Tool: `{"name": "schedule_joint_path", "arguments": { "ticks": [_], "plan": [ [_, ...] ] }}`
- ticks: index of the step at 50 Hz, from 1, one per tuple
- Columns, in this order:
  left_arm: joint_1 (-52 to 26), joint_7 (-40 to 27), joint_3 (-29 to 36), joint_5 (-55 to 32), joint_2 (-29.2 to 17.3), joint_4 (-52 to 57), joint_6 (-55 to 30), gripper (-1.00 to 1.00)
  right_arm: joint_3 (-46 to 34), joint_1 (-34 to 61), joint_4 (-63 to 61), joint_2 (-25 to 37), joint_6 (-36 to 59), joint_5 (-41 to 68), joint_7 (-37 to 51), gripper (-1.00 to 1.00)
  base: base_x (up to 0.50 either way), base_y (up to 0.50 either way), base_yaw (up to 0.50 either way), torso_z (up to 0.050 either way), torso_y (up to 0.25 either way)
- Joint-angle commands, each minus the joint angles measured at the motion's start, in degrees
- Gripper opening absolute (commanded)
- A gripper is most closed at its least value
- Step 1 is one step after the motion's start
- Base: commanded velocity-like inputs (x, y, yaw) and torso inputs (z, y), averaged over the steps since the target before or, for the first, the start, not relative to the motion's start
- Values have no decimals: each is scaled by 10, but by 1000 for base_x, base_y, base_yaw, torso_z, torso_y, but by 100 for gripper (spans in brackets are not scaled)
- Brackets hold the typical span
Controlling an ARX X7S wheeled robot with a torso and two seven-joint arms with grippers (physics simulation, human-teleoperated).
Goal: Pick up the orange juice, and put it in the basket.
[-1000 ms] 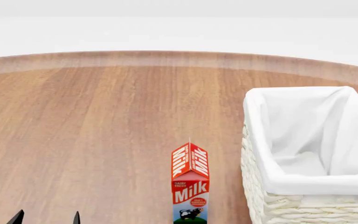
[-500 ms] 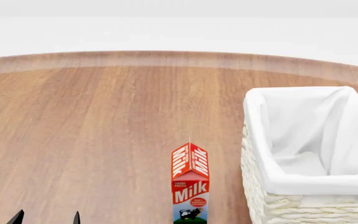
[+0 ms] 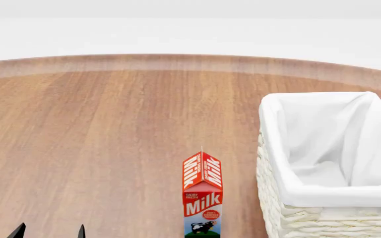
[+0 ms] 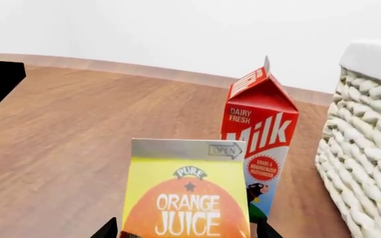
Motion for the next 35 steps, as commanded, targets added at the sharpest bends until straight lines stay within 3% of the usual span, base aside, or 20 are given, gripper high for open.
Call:
{"name": "schedule_joint_path", "arguments": {
  "ticks": [1, 15, 16, 35],
  "plan": [
    [-1, -2, 2, -2, -2, 0, 1, 100, -4, 14, 25, -5, -8, 2, 2, 100, 0, 0, 0, 0, 0],
    [-1, -5, 5, -4, -4, -1, 2, 100, -10, 20, 35, -5, -11, 6, 4, 100, 0, 0, 0, 0, 0],
    [-1, -5, 6, -4, -4, -1, 2, 100, -10, 20, 34, -4, -11, 6, 4, -100, 0, 0, 0, 0, 0],
    [-2, -9, 10, -8, -8, -1, 3, 100, -18, 3, -17, 8, 6, 15, 10, -100, 0, 0, 0, 0, 0]
  ]
}}
